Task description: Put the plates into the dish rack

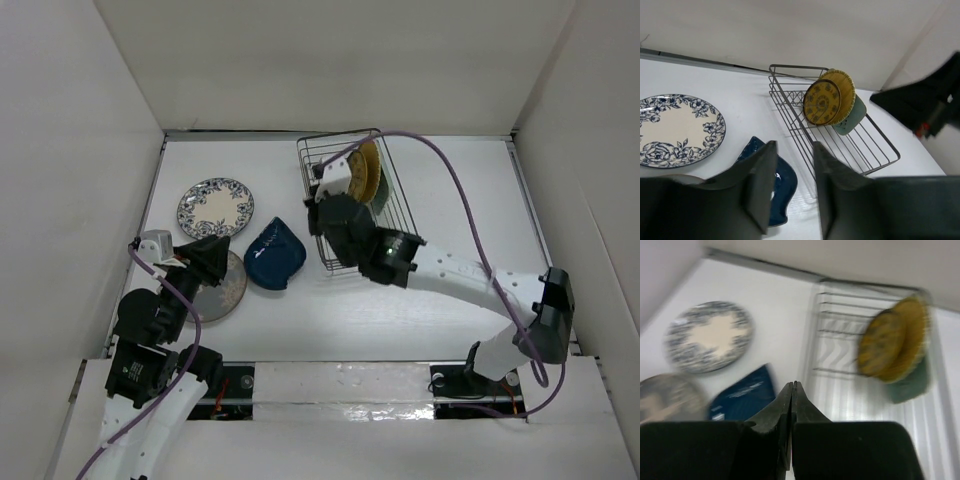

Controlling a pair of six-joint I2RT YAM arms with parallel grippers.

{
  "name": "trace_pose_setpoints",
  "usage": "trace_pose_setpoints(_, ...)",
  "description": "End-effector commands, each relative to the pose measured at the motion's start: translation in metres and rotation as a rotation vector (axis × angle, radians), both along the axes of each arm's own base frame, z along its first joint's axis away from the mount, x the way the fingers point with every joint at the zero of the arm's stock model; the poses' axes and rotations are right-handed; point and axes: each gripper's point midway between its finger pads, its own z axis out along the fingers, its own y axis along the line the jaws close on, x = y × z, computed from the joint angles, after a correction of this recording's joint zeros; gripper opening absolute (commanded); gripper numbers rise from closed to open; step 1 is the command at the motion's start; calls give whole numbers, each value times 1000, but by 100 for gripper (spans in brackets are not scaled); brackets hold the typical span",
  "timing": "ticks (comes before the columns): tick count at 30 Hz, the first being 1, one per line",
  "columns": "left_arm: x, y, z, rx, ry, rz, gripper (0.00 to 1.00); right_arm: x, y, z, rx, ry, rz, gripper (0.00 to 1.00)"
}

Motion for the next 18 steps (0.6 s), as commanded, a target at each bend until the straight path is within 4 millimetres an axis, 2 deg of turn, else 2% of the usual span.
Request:
trace_pose_setpoints(1,-2,0,15,-22,-51,0,27,-63,74,-43,249,149,190,0)
trace_pose_setpoints(2,-3,1,16,-24,-58,-1,22,-74,77,-61,245,174,176,0)
trace_pose_setpoints(3,-3,1,17,-26,-61,1,15,-86,85,-71,266,201,178,0)
trace_pose_setpoints(4,-2,2,18,-26,-61,9,3,-98,93,-82,300,241,179,0)
trace_pose_setpoints(5,-3,3,19,-29,-61,10,0,-115,104,-103,285,274,193,0)
trace_pose_setpoints(6,-4,4,20,-32,-64,13,0,-119,106,-112,297,283,166,0)
trace_pose_setpoints(7,-4,5,19,-36,-64,20,0,-124,115,-114,361,299,164,0)
trace_pose_setpoints(8,-5,6,20,-37,-69,23,0,-129,123,-130,348,317,176,0)
trace_pose_setpoints(10,-9,10,22,-51,-82,39,0,-137,143,-140,392,381,222,1)
trace_pose_setpoints(11,-11,12,25,-57,-91,43,0,-140,151,-144,405,398,237,5)
trace_pose_setpoints(12,-14,14,28,-64,-108,46,0,-144,161,-162,394,435,259,11)
trace_pose_setpoints(13,-15,16,29,-70,-115,56,1,-146,171,-159,448,460,260,27)
trace_pose_setpoints(14,-17,17,31,-73,-120,59,2,-147,178,-165,466,478,267,36)
trace_pose_setpoints(15,-18,18,31,-75,-124,62,2,-155,186,-183,457,511,278,43)
trace_pose_setpoints(16,-19,19,32,-79,-129,62,3,-156,194,-186,508,539,265,53)
trace_pose_setpoints(18,-21,19,34,-82,-138,60,5,-165,204,-204,538,597,261,58)
